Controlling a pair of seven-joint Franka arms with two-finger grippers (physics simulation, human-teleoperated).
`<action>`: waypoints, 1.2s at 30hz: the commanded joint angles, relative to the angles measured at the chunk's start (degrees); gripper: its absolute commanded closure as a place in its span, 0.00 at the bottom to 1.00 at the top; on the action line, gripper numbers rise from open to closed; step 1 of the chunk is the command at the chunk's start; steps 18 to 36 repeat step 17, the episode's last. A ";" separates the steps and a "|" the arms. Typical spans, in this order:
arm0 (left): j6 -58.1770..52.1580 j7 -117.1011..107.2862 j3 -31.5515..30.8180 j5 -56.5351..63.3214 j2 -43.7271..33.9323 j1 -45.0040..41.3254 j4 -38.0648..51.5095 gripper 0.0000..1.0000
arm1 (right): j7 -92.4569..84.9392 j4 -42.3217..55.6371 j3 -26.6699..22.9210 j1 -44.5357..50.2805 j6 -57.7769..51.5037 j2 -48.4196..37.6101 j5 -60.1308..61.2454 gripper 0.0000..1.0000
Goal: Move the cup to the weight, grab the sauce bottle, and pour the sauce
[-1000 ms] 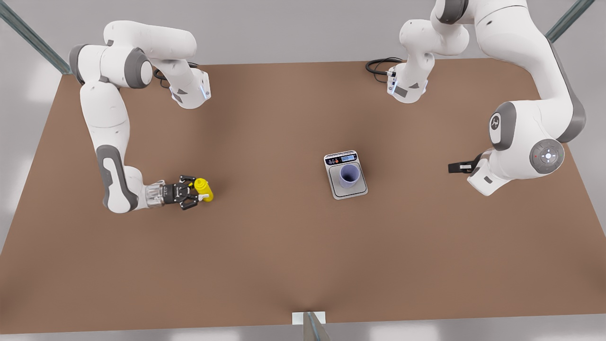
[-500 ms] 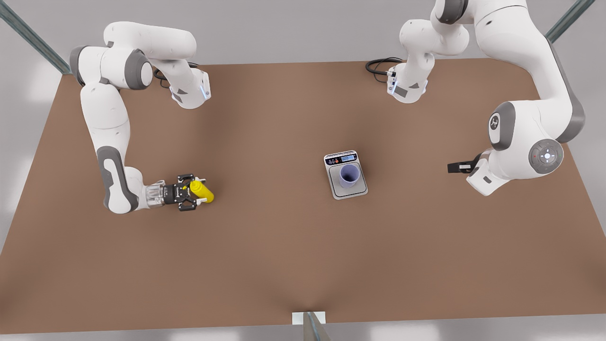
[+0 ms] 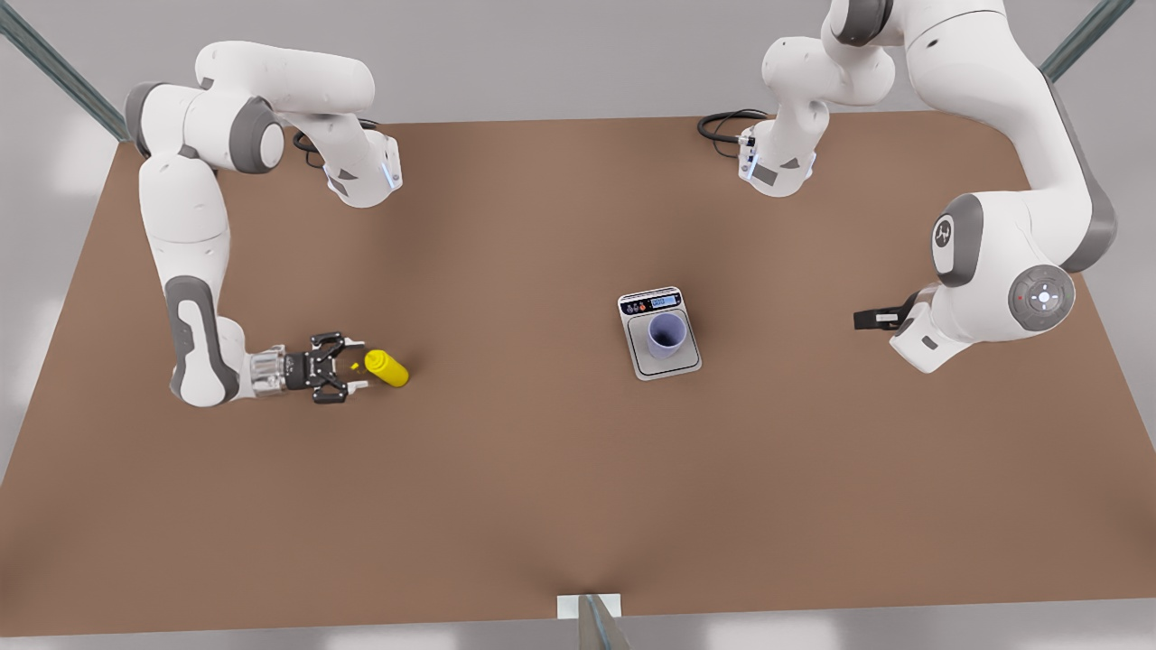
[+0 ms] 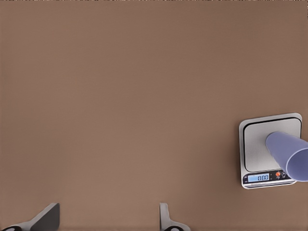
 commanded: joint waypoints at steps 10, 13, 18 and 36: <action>-0.26 0.61 -0.08 0.00 -0.01 0.00 0.43 0.00 | -7.59 37.71 16.80 9.77 -0.97 -26.27 -66.45 0.00; -0.09 0.09 -0.08 -0.43 0.78 0.00 1.40 0.00 | -7.07 33.75 15.21 14.00 0.97 -30.67 -66.36 0.00; 0.09 0.26 0.00 -0.35 0.78 0.00 1.49 0.00 | -4.69 33.66 16.18 13.91 3.07 -29.88 -66.28 0.00; 0.09 0.26 0.00 -0.35 0.78 0.00 1.49 0.00 | -4.69 33.66 16.18 13.91 3.07 -29.88 -66.28 0.00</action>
